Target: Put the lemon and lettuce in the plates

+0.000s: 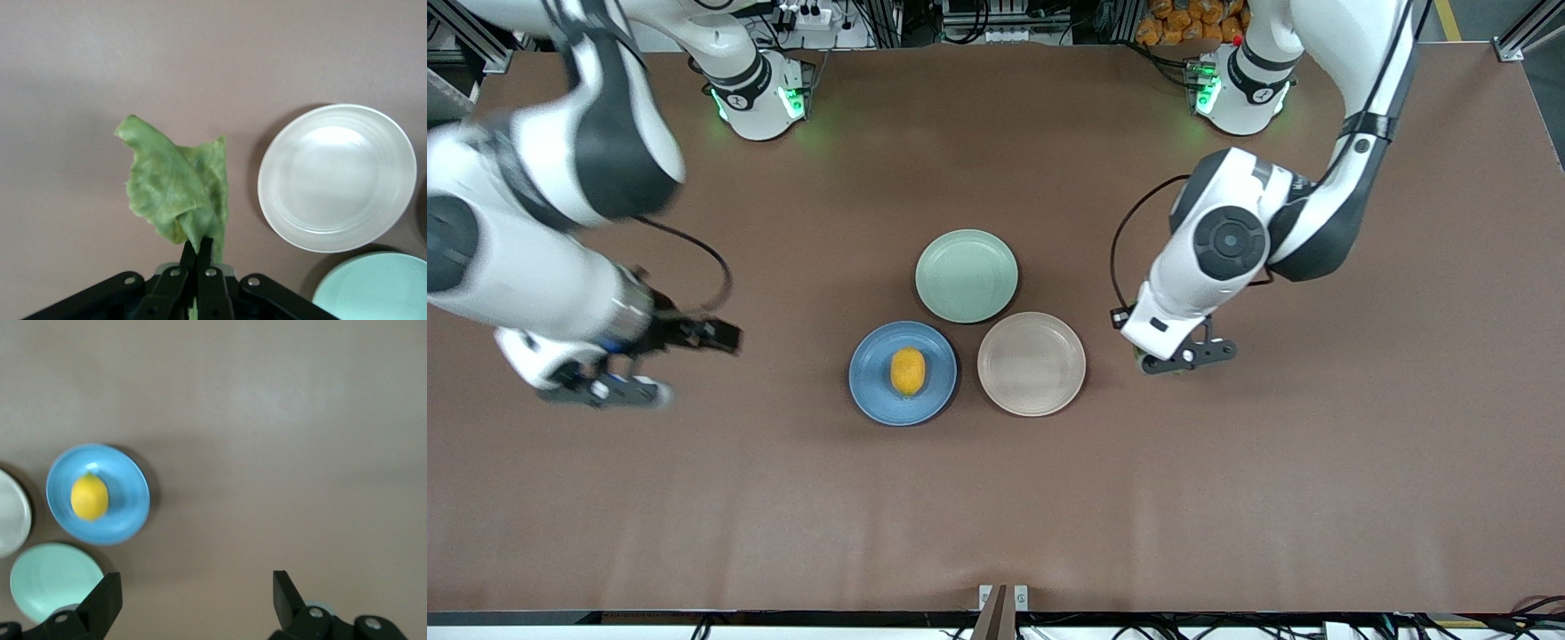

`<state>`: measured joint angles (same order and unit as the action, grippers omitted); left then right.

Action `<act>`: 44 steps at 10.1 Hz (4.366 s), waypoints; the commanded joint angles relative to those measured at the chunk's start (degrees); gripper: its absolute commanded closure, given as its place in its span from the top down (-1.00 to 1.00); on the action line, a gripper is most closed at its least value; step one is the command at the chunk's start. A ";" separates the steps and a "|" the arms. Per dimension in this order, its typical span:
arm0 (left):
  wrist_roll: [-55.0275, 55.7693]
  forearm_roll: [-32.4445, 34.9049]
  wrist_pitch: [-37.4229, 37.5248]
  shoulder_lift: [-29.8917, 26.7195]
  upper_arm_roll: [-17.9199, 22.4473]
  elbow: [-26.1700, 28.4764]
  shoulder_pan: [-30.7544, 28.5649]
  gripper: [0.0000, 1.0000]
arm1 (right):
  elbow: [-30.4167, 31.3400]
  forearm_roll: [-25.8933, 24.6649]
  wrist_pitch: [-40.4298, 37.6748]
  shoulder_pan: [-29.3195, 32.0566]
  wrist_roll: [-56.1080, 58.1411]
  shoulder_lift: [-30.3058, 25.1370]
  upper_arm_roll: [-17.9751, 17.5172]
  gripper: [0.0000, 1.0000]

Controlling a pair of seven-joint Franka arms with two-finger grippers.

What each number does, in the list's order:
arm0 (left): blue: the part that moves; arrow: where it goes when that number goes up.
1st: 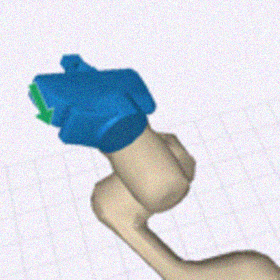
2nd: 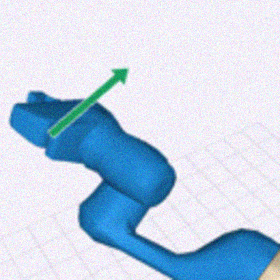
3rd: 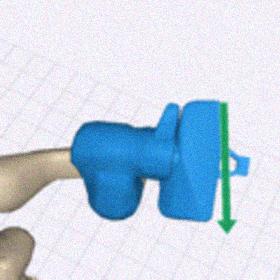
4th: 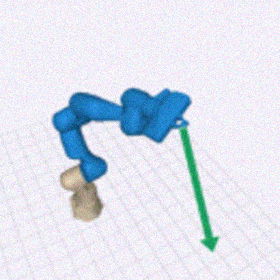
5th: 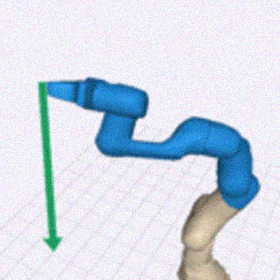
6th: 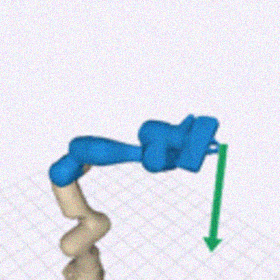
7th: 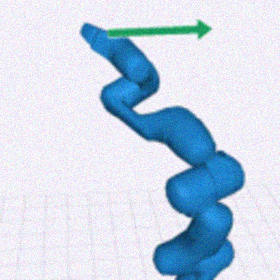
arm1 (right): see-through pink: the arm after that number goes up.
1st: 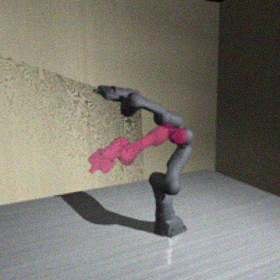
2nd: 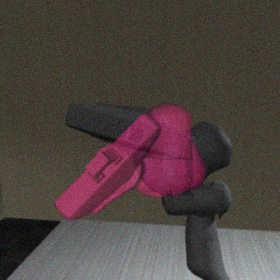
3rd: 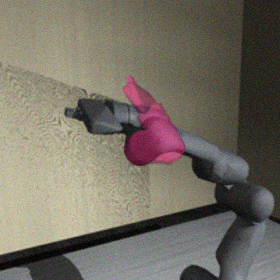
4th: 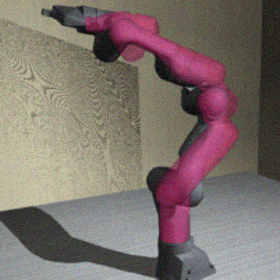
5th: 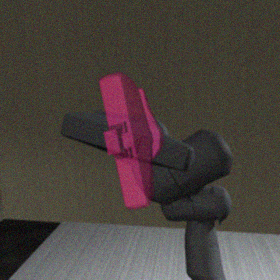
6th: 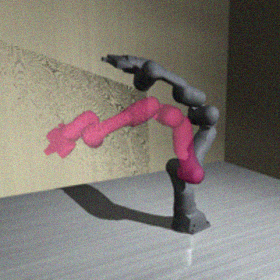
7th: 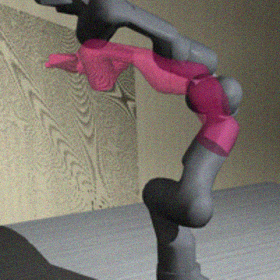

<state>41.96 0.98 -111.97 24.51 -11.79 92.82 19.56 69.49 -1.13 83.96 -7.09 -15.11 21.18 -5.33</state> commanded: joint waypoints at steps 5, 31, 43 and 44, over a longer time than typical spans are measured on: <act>10.94 0.78 -4.64 5.62 -0.16 -3.52 6.00 -1.00 | 5.13 -0.45 -9.87 4.10 1.39 -8.79 -0.65 1.00; -18.31 1.57 18.37 -21.51 0.36 -5.19 -14.02 1.00 | 11.54 -0.28 -8.81 9.37 9.74 -13.00 -0.65 1.00; -27.28 1.66 20.30 -23.54 2.74 -5.46 -16.84 1.00 | 12.78 -0.19 -7.32 9.82 9.75 -13.80 -0.82 1.00; -27.45 1.57 20.30 -23.54 2.91 -5.46 -17.01 1.00 | 12.78 -0.19 -6.71 9.90 9.83 -13.80 -0.74 1.00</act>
<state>15.61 1.54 -92.09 2.10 -8.96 86.77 2.90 80.24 -1.14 76.02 1.84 -6.06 9.30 -5.46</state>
